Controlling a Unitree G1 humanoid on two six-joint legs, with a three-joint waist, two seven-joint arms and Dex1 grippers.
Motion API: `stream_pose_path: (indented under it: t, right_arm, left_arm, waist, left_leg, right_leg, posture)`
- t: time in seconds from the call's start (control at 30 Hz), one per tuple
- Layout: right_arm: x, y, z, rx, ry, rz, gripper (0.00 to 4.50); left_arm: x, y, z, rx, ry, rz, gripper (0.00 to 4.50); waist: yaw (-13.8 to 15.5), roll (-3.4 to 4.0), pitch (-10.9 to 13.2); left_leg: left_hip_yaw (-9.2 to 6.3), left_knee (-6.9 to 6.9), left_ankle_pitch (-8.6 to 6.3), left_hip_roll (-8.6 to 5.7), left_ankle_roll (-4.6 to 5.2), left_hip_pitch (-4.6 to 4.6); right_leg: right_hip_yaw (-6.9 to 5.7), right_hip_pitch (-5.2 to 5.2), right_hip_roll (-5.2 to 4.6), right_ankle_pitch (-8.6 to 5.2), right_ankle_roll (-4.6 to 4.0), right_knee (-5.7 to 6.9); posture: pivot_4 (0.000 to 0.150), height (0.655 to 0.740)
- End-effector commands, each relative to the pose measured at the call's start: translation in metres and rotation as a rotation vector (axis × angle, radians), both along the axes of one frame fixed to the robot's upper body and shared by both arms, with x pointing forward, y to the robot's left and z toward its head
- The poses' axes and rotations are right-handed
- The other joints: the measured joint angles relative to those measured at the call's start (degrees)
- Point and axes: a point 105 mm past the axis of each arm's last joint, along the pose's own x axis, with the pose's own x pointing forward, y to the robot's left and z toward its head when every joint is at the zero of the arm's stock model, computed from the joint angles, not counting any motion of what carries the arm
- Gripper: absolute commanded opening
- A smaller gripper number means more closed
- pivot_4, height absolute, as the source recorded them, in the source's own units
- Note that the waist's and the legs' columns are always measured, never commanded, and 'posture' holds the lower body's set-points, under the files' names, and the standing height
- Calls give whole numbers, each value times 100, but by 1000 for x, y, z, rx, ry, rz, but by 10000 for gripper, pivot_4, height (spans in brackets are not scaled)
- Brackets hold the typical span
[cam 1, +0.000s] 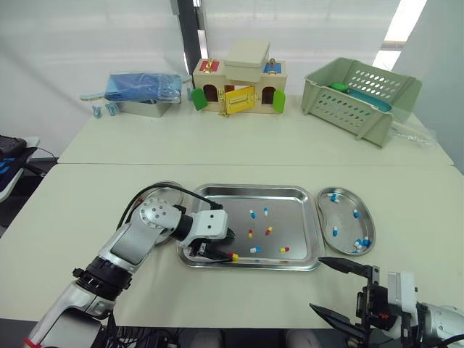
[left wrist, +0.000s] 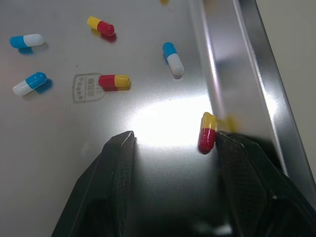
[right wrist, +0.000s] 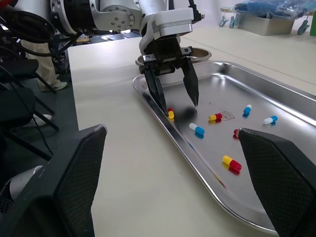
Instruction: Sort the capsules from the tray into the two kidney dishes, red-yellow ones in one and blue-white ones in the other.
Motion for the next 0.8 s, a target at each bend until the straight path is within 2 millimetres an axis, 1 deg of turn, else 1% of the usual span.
stream_pose_path:
  t: [0.03, 0.17, 0.27, 0.3, 0.5, 0.6, 0.7, 0.8]
  right_arm:
    - [-1, 4, 5, 7, -24, 4, 45000]
    - [0, 6, 7, 7, -25, 3, 45000]
    - [1, 6, 7, 4, -24, 1, 45000]
    - [1, 6, 7, 3, -24, 1, 45000]
    - [0, 3, 5, 0, -19, -2, 45000]
    - [0, 3, 5, 0, -19, -3, 45000]
    - [0, 3, 4, 1, -20, -1, 45000]
    - [-1, 4, 5, 2, -24, 8, 45000]
  left_arm:
    - [-2, -3, -4, 15, 0, -14, 26830]
    - [-3, -4, -5, 11, -2, -29, 26830]
    - [-6, -4, -6, 16, 1, -40, 21624]
    - [-6, -4, -7, 17, 3, -44, 19150]
    - [-8, -4, -8, 21, 10, -45, 170]
    - [-10, -3, -10, 25, 17, -52, 170]
    - [-9, -6, -7, -11, 13, -51, 170]
    - [-6, -9, 4, -89, -6, -31, 170]
  waist:
    - [0, 0, 0]
    - [0, 0, 0]
    - [0, 0, 0]
    - [0, 0, 0]
    - [7, 0, 0]
    - [6, 0, 0]
    - [7, 0, 0]
    - [9, 0, 0]
  left_leg:
    - [0, 0, 0, 0, 0, 0]
    - [0, 0, 0, 0, 0, 0]
    - [0, 0, 0, 0, 0, 0]
    - [0, 0, 0, 0, 0, 0]
    - [-1, 0, 0, 0, 0, 1]
    - [0, 1, 0, 0, 0, 2]
    - [0, 1, 0, 0, 0, 2]
    - [0, 1, 0, 0, 0, 2]
  right_leg:
    - [0, 0, 0, 0, 0, 0]
    - [0, 1, 0, 0, 0, 0]
    - [0, 1, 0, 0, 0, 0]
    - [0, 1, 0, 0, 0, 0]
    - [0, 3, 0, 0, 0, 1]
    - [0, 3, 0, 0, 0, 1]
    - [0, 3, 0, 0, 0, 1]
    - [0, 4, 0, 0, 0, 1]
  posture:
    - [1500, 7400]
    - [1500, 7400]
    - [1500, 7400]
    - [1500, 7400]
    - [1500, 7400]
    - [1500, 7400]
    - [1500, 7400]
    - [1500, 7400]
